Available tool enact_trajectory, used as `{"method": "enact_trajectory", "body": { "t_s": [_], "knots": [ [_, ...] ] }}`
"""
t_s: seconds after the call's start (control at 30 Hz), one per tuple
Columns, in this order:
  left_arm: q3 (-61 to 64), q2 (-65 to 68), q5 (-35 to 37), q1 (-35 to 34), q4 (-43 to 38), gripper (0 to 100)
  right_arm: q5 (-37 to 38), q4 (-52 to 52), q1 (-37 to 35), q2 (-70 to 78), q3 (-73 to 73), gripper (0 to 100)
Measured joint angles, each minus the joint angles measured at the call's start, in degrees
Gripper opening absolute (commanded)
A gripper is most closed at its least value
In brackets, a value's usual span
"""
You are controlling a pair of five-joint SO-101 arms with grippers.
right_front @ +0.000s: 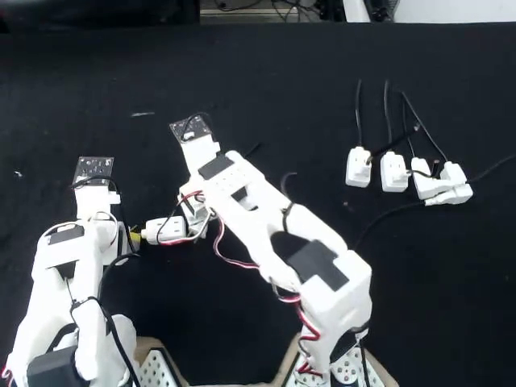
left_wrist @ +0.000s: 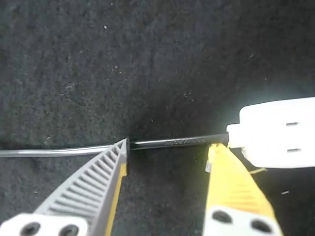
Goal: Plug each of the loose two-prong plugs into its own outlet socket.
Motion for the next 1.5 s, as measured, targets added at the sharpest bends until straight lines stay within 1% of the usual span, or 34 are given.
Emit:
{"method": "enact_trajectory", "body": {
  "t_s": [0.03,0.23,0.37,0.53,0.67,0.73,0.83,0.87,0.93,1.0,1.13,1.2,1.4,1.5],
  "knots": [
    [0.0,0.0,0.0,0.0,0.0,26,-0.09,0.0,0.44,0.09,-0.09,1.1],
    [0.0,0.0,0.0,0.0,0.0,26,-0.09,0.53,3.78,0.18,0.0,1.0],
    [0.0,0.0,0.0,0.0,0.0,26,-0.09,1.85,4.48,-1.14,0.53,1.0],
    [0.0,0.0,0.0,0.0,0.0,26,-0.09,2.29,4.92,-6.07,5.19,1.1],
    [0.0,0.0,0.0,0.0,0.0,26,-0.09,2.29,4.92,-9.32,6.07,1.3],
    [0.0,0.0,0.0,0.0,0.0,26,0.35,2.37,4.92,-9.85,6.07,4.1],
    [0.0,0.0,0.0,0.0,0.0,26,4.75,2.37,4.92,-9.93,6.07,12.9],
    [0.0,0.0,0.0,0.0,0.0,26,6.33,2.37,4.92,-9.93,6.07,14.2],
    [0.0,0.0,0.0,0.0,0.0,26,9.41,2.64,4.92,-10.02,6.07,13.6],
    [0.0,0.0,0.0,0.0,0.0,26,14.07,2.73,4.92,-10.02,6.07,13.4],
    [0.0,0.0,0.0,0.0,0.0,26,28.75,2.73,4.92,-10.02,9.14,13.4],
    [0.0,0.0,0.0,0.0,0.0,26,34.46,1.41,4.92,-10.2,11.16,13.4],
    [0.0,0.0,0.0,-0.53,0.0,26,44.57,-1.32,4.92,-11.6,13.98,13.4],
    [0.0,0.0,0.0,-0.62,0.0,26,47.47,-1.41,4.92,-12.92,15.38,13.4]
  ]
}}
